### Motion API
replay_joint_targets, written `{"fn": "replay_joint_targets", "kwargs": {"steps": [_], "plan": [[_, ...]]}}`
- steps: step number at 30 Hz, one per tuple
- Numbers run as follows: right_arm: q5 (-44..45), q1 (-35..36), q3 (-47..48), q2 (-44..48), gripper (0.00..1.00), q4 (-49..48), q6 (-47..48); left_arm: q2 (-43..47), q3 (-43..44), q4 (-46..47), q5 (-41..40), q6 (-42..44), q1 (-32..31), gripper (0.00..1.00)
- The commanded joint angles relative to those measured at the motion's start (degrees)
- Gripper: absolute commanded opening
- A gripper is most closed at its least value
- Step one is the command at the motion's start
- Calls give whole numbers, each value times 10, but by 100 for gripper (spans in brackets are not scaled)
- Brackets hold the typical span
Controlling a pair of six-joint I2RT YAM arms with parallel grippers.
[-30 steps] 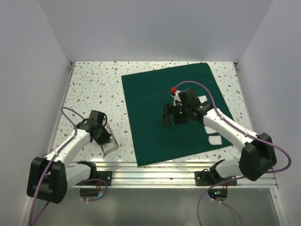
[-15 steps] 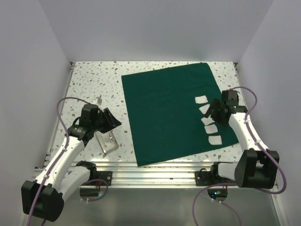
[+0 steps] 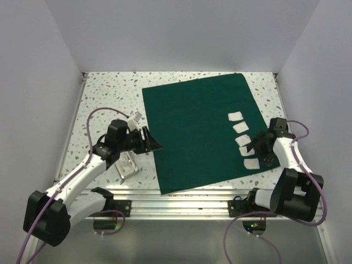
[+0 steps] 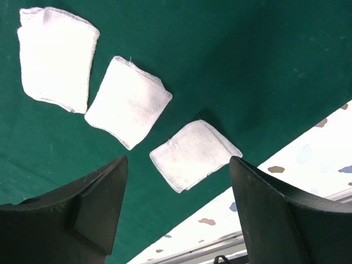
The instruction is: Prepare the surgical pack
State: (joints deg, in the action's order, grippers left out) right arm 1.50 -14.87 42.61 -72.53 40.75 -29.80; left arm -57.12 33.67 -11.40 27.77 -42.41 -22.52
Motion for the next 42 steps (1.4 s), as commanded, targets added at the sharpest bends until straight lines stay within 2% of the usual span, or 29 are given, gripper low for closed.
{"fn": "replay_joint_targets", "kwargs": {"steps": [1, 6, 9, 12, 15, 20, 23, 27, 31, 34, 42], "plan": [[14, -6, -4, 27, 77, -18, -5, -25, 45, 50, 33, 12, -2, 58], [34, -15, -35, 54, 73, -45, -10, -97, 70, 94, 75, 35, -2, 59], [43, -20, -24, 76, 73, -9, -22, -130, 81, 96, 96, 37, -2, 60], [0, -21, -3, 33, 74, 20, -22, -86, 58, 79, 82, 35, -4, 62], [-41, -28, -6, 32, 74, -17, -11, -56, 22, 61, 45, 45, -10, 63], [-17, -31, -14, 55, 73, 6, -6, -68, 10, -5, 18, 118, -12, 63], [-7, -31, -10, 41, 71, 10, -19, -63, 9, -34, 13, 145, -18, 63], [-13, -32, -41, 24, 67, -3, -44, -76, 9, -16, -24, 147, -77, 63], [-6, -31, -67, 39, 58, -7, -75, -106, 56, -13, -16, 141, -107, 63], [14, -33, -57, 26, 53, 13, -76, -130, 96, -38, -23, 150, -114, 63], [54, -42, -53, 20, 46, 13, -90, -159, 123, -58, -22, 155, -114, 62]]}}
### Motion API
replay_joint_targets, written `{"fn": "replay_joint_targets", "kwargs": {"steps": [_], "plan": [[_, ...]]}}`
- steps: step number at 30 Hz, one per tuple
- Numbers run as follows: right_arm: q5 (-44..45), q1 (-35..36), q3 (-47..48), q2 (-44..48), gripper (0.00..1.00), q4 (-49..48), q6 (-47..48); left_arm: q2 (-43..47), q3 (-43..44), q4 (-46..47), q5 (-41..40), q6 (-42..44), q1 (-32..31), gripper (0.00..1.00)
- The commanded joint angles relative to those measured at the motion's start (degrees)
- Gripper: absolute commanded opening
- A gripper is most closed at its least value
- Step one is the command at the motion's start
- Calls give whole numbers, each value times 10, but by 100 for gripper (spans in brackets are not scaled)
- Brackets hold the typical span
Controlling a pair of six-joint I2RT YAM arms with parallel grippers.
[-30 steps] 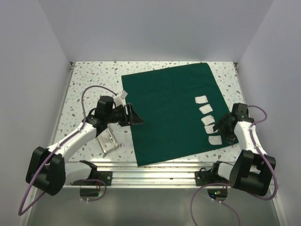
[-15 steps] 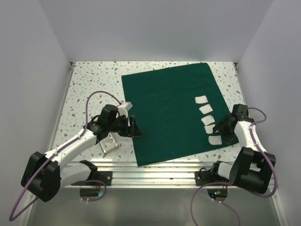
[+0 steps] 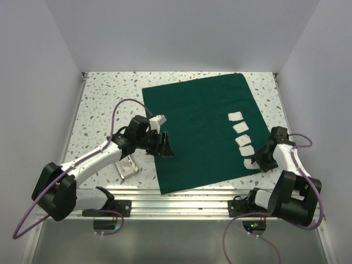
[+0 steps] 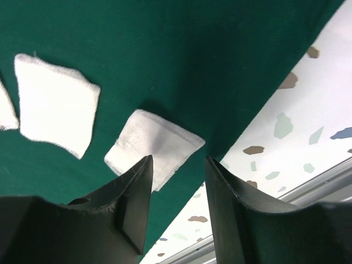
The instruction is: Prepare the surgical pack
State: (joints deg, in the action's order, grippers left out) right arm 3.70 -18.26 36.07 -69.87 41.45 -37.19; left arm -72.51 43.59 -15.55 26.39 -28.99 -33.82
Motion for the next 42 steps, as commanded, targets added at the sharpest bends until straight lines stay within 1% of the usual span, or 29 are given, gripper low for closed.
{"fn": "replay_joint_targets", "kwargs": {"steps": [1, 5, 15, 21, 26, 30, 32, 36, 40, 42], "plan": [[36, -9, 14, -9, 46, 7, -17, -5, 25, -18, -10, 24, 0, 62], [45, -21, 22, -11, 43, -2, 2, -11, 25, -18, -10, 23, -1, 62], [12, -30, 25, -29, 39, -28, 29, -18, 28, -18, -15, 25, -1, 62], [-16, -30, 9, -28, 39, -44, 26, -19, 27, -16, -16, 25, 0, 62], [-3, -30, 7, -37, 36, -40, 16, -19, 25, -16, -17, 25, 0, 62], [11, -30, 8, -40, 29, -18, 6, -21, 27, -19, -18, 27, 0, 62], [20, -30, 9, -40, 29, -17, 3, -21, 29, -21, -19, 28, 1, 62], [25, -30, 12, -46, 23, -13, 2, -23, 32, -24, -21, 31, 1, 61], [26, -30, 19, -29, 13, -5, 3, -26, 35, -24, -20, 31, 0, 62], [24, -30, 25, -19, 10, 6, 4, -28, 38, -26, -21, 32, 0, 61]]}}
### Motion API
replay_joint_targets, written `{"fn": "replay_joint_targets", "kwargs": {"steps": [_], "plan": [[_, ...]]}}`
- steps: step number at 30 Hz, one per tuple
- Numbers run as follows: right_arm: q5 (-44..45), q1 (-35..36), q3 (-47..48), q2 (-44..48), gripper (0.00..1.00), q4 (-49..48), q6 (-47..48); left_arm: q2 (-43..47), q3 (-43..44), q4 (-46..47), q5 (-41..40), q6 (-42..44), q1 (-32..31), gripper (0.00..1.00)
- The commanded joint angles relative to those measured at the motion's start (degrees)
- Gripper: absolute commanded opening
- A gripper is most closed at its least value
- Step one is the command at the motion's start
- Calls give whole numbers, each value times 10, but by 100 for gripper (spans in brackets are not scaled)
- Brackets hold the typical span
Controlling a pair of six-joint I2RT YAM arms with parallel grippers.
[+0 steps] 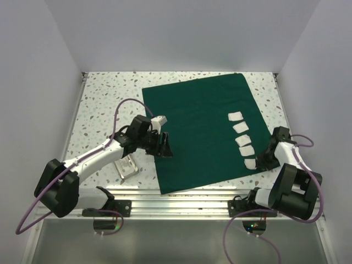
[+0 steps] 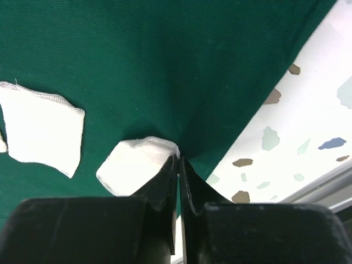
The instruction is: Prepare the surgical pack
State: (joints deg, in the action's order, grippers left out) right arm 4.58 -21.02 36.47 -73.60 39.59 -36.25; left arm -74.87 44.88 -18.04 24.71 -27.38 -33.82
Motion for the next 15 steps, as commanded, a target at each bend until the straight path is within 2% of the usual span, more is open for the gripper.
{"fn": "replay_joint_targets", "kwargs": {"steps": [1, 7, 11, 15], "plan": [[17, -3, 33, 20, 2, 29, -2, -6, 28, -2, -5, 15, 0, 61], [10, -2, 101, 71, 0, 103, -9, -12, 42, -17, -4, 19, 2, 61], [-30, -2, 151, 51, 0, 139, -5, -19, 44, -16, 4, 16, 6, 62], [-66, 4, 180, 43, 0, 131, -14, -30, 55, -16, 10, 15, 8, 61]]}}
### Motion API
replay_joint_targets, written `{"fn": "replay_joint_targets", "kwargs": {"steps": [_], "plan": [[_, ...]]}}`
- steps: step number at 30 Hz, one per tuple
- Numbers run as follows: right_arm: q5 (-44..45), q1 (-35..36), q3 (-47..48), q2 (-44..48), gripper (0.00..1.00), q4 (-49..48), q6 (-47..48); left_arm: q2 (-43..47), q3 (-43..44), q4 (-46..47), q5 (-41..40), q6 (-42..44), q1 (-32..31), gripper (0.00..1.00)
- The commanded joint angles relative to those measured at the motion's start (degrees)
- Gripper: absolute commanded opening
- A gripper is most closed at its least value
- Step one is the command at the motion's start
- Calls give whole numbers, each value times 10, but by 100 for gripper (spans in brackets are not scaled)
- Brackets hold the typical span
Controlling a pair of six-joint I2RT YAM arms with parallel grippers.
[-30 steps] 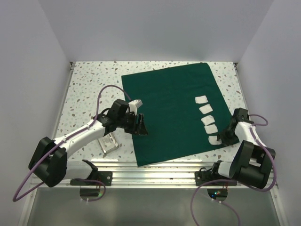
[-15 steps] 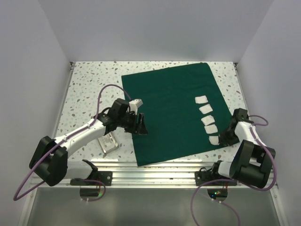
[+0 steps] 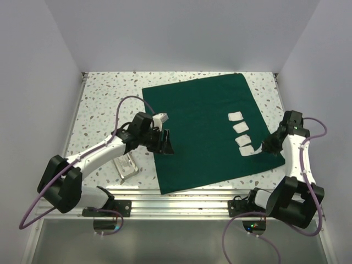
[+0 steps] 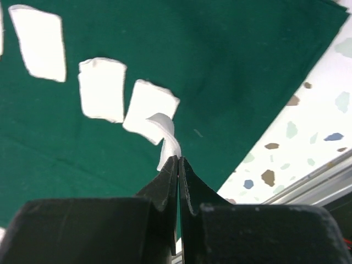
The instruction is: Prepare the surgical pack
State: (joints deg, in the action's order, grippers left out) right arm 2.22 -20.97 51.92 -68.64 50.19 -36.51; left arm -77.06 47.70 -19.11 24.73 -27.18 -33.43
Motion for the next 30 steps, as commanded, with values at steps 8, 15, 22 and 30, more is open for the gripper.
{"fn": "replay_joint_targets", "kwargs": {"steps": [8, 15, 22, 30], "plan": [[-107, 47, 13, -57, 0, -61, -56, -23, 32, -3, 8, 11, 5, 61], [-131, 50, 4, -88, 0, -116, -78, -30, 33, -8, 6, 14, 10, 61], [-129, 49, -19, -115, 0, -155, -73, -33, 34, -12, 4, 20, 15, 61], [-103, 48, -45, -125, 0, -153, -60, -31, 26, -18, 4, 27, 23, 61]]}}
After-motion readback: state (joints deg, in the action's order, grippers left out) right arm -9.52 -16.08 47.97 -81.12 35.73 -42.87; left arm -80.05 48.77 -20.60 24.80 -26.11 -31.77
